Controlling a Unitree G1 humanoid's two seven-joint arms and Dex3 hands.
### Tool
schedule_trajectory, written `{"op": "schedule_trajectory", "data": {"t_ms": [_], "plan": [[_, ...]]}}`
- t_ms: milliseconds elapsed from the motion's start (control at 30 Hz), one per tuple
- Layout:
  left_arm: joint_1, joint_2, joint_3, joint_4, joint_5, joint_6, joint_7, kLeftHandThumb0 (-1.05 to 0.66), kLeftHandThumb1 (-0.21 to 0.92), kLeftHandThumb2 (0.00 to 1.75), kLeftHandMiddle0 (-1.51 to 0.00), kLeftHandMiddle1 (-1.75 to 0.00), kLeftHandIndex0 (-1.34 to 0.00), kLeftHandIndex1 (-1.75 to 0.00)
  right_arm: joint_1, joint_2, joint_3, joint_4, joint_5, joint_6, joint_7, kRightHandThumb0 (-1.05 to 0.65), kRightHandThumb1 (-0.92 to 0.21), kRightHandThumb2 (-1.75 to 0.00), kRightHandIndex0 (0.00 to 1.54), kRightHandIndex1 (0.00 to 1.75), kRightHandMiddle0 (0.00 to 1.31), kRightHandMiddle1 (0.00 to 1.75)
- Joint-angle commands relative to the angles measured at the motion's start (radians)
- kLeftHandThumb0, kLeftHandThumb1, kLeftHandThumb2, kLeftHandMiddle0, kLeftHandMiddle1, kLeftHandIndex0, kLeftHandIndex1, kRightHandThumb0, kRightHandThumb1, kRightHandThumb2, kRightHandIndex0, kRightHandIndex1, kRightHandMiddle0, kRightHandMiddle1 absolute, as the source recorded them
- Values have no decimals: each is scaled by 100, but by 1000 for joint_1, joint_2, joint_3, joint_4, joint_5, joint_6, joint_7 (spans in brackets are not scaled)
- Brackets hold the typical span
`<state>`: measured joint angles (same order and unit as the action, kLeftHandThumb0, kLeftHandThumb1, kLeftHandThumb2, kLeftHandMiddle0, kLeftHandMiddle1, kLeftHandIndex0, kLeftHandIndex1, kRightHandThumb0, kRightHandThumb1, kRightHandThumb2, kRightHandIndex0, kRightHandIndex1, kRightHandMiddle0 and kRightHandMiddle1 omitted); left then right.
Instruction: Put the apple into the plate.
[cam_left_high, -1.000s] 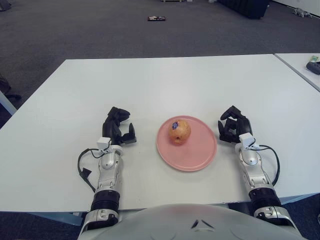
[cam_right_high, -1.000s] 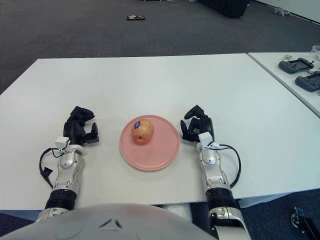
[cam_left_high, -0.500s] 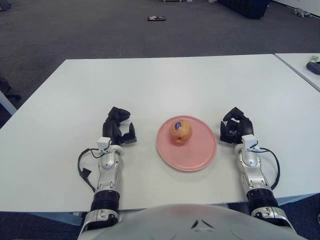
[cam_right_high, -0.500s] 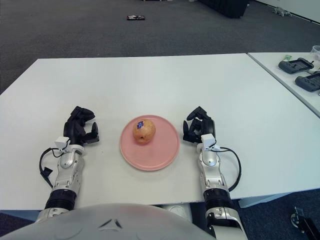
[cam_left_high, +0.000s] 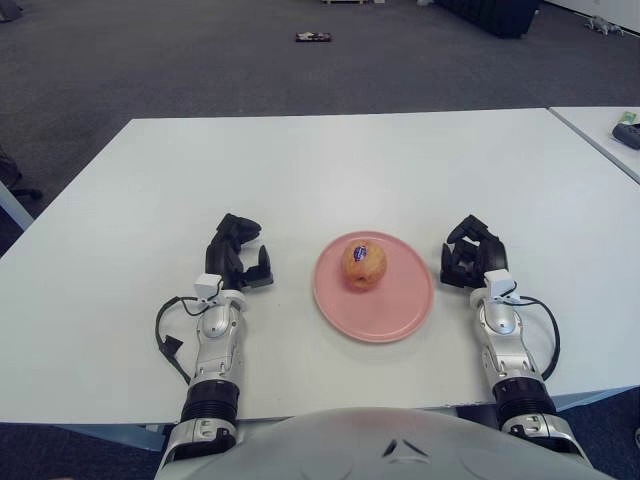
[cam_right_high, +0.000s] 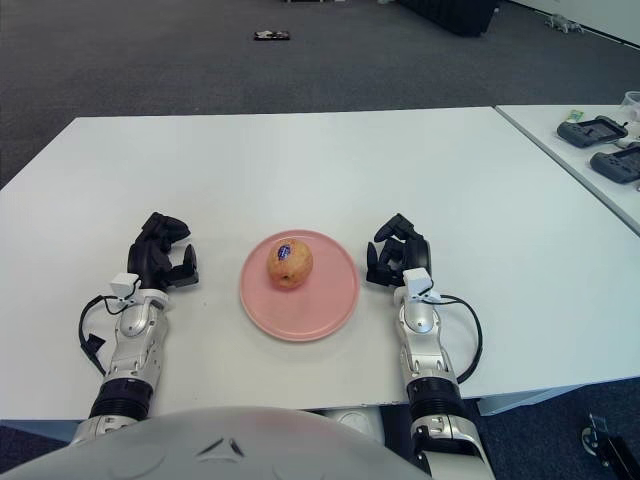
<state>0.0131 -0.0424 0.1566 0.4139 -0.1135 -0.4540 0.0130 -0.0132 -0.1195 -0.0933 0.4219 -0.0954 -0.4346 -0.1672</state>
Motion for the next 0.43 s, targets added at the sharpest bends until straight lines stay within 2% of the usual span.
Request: {"op": "schedule_trajectory", "data": {"t_ms": [0, 400], "plan": [[41, -3, -2, 40, -3, 36, -7, -1, 5, 162, -84, -168, -58, -175, 27, 6, -4, 13, 3, 38, 1, -53, -21, -147, 118, 175, 71, 175], [47, -6, -2, 31, -8, 47, -16, -1, 5, 161, -84, -168, -57, -175, 33, 5, -2, 2, 0, 56, 4, -53, -21, -146, 117, 175, 70, 175]]}}
